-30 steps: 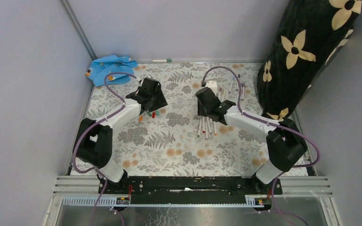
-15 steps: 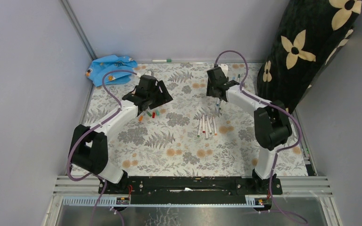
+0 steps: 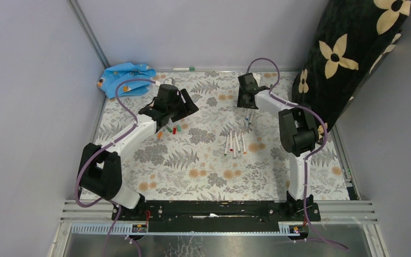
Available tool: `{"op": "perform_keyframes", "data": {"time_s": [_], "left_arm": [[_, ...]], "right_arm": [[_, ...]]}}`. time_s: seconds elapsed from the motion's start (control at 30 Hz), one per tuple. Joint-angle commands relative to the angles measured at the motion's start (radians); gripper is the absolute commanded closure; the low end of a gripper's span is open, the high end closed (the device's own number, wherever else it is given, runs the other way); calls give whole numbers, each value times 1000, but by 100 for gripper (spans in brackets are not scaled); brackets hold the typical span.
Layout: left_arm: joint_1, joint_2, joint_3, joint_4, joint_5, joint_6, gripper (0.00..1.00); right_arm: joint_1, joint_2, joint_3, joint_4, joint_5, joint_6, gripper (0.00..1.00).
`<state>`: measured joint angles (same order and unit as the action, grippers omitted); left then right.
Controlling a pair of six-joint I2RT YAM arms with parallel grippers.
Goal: Open the pen caps
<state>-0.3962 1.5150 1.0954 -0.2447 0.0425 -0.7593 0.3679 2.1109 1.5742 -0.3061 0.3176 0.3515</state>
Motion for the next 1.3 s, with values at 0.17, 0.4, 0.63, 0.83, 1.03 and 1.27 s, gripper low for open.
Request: {"op": "perform_keyframes", "data": {"time_s": [0.17,0.4,0.63,0.83,1.03,1.27], "left_arm": [[-13,-29,-3,83,9,-20,25],[-16,-36,-11,86,4,-24,25],[-17,-47,-26,91,-2,-30,25],[-18,-58,-52,88,-12,-29,25],[-16,-66,-51,59,-22,-17,25],[-16,-77,-54,91,32,-18,25]], "right_arm": [[-11,49,24,5,-33,0,43],[-12,80,8,-2,-52,7,44],[-12,83,-47,-9,-69,23,67],[-12,46,-121,10,-69,39,90],[-10,-19,-163,40,-90,32,100],[33,-168,-210,74,-124,-15,100]]}}
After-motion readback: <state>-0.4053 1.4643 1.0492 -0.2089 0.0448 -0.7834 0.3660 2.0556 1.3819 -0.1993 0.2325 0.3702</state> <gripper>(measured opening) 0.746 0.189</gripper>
